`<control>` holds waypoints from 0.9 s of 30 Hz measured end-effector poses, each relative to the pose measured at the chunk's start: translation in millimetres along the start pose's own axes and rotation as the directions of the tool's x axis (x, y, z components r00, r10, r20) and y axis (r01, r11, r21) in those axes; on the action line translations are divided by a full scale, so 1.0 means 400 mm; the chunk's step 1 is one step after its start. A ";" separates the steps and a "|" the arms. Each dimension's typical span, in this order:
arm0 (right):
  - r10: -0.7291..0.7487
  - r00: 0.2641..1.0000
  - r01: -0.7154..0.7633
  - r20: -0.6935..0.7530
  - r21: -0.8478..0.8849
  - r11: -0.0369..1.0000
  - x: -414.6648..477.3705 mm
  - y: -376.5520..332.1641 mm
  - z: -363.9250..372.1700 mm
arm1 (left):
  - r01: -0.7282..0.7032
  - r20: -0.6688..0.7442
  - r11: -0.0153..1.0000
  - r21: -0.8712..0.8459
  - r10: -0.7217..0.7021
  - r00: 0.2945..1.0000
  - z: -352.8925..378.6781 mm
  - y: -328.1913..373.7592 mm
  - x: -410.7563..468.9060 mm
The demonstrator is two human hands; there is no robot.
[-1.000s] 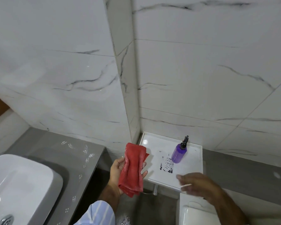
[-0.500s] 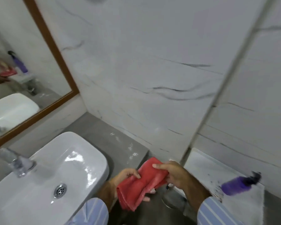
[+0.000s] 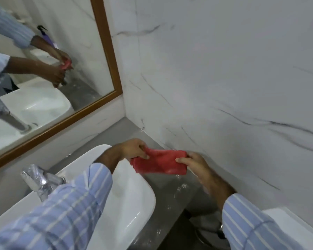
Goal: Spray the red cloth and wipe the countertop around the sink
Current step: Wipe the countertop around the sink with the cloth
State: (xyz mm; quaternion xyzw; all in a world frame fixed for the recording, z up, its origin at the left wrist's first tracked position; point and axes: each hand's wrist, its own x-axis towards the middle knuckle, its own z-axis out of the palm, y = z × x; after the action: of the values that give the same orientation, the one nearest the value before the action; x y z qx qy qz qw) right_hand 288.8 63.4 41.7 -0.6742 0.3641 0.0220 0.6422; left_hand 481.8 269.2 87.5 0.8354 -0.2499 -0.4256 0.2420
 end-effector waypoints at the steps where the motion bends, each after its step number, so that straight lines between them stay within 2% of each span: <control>1: -0.042 0.999 0.040 -0.010 -0.131 0.991 0.028 -0.020 0.010 | -0.015 -0.043 0.991 0.135 0.021 0.999 -0.021 0.003 0.026; 3: -0.161 0.987 0.149 0.010 -0.439 0.886 0.085 -0.055 0.036 | -0.027 -0.117 0.939 0.343 0.071 0.991 -0.049 0.001 0.077; 6: -0.373 0.916 0.347 0.149 -0.761 0.548 0.152 -0.078 0.076 | 0.030 -0.230 0.890 0.454 0.085 0.969 -0.055 -0.020 0.149; 8: -0.423 0.863 0.429 0.277 -0.844 0.322 0.201 -0.078 0.105 | 0.064 -0.330 0.878 0.474 0.110 0.938 -0.044 -0.045 0.192; 9: -0.425 0.844 0.455 0.328 -0.857 0.241 0.223 -0.073 0.116 | 0.061 -0.370 0.873 0.483 0.141 0.918 -0.037 -0.057 0.210; 11: -0.431 0.809 0.483 0.399 -0.870 0.101 0.273 -0.038 0.139 | 0.055 -0.408 0.858 0.510 0.185 0.894 -0.021 -0.091 0.257; 13: -0.407 0.804 0.473 0.435 -0.881 -0.007 0.295 0.009 0.151 | 0.067 -0.375 0.825 0.561 0.182 0.909 0.003 -0.116 0.288; 17: -0.241 0.847 0.473 0.473 -0.879 -0.061 0.303 0.125 0.148 | 0.030 -0.064 0.762 0.647 0.015 0.998 0.071 -0.152 0.327; 19: -0.268 0.831 0.504 0.488 -0.863 -0.007 0.292 0.173 0.128 | 0.041 -0.010 0.751 0.659 -0.045 0.999 0.080 -0.153 0.319; 21: -0.334 0.811 0.518 0.481 -0.855 0.026 0.287 0.202 0.114 | 0.074 -0.120 0.759 0.647 0.006 0.993 0.063 -0.153 0.292; 23: -0.433 0.754 0.551 0.494 -0.835 0.006 0.296 0.202 0.118 | 0.142 -0.332 0.809 0.570 0.069 0.941 0.052 -0.165 0.243; 25: -0.511 0.661 0.620 0.550 -0.784 -0.041 0.323 0.181 0.150 | 0.244 -0.552 0.839 0.487 0.079 0.830 0.068 -0.207 0.183; 27: -0.524 0.599 0.673 0.606 -0.735 -0.081 0.361 0.156 0.200 | 0.361 -0.708 0.860 0.360 0.000 0.706 0.103 -0.255 0.116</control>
State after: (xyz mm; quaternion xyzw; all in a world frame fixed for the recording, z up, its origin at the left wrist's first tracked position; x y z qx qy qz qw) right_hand 397.3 72.7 -97.2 -0.9916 -0.1070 -0.0136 0.0708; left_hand 492.6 309.8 -24.3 0.9859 -0.1523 -0.0339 0.0606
